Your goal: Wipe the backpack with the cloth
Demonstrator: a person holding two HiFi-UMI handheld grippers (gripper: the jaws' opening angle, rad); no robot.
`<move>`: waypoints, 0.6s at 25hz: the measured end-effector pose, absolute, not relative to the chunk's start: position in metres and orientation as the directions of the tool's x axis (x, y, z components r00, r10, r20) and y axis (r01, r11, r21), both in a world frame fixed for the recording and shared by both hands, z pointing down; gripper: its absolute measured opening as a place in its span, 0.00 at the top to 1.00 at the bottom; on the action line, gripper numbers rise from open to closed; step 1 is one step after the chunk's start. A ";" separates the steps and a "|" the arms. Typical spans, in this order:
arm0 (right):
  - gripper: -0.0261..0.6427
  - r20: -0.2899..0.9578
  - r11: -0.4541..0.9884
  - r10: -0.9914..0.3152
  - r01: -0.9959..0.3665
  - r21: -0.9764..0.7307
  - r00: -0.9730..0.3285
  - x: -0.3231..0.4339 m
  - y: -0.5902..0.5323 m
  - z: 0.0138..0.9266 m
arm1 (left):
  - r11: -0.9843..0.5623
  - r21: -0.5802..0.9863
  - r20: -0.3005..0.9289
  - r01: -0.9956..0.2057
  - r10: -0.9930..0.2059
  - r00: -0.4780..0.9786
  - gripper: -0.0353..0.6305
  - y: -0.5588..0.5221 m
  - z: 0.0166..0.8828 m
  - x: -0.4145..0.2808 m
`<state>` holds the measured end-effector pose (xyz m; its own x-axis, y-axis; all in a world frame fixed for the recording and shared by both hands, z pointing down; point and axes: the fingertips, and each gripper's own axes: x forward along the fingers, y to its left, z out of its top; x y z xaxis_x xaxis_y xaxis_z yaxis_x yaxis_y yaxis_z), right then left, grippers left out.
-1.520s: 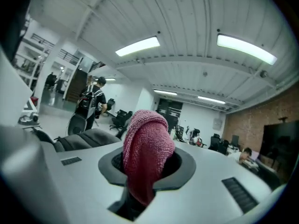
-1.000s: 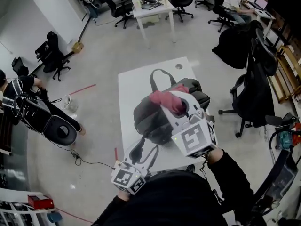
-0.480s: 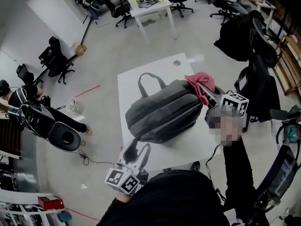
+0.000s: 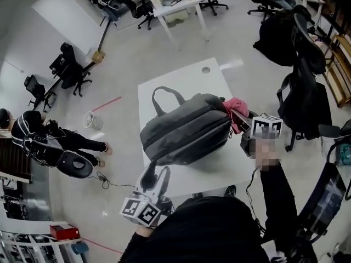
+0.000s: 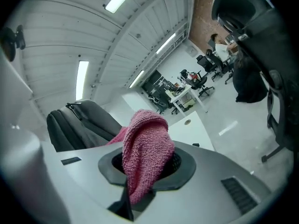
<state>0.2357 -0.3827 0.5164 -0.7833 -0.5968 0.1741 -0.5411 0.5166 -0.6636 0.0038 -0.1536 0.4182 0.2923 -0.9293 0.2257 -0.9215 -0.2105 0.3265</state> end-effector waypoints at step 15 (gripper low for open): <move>0.83 -0.158 0.874 -0.270 -0.173 -0.454 -0.950 0.193 -0.353 0.393 | -0.052 0.420 0.239 -0.906 -0.957 0.166 0.56 -0.155 0.431 -0.003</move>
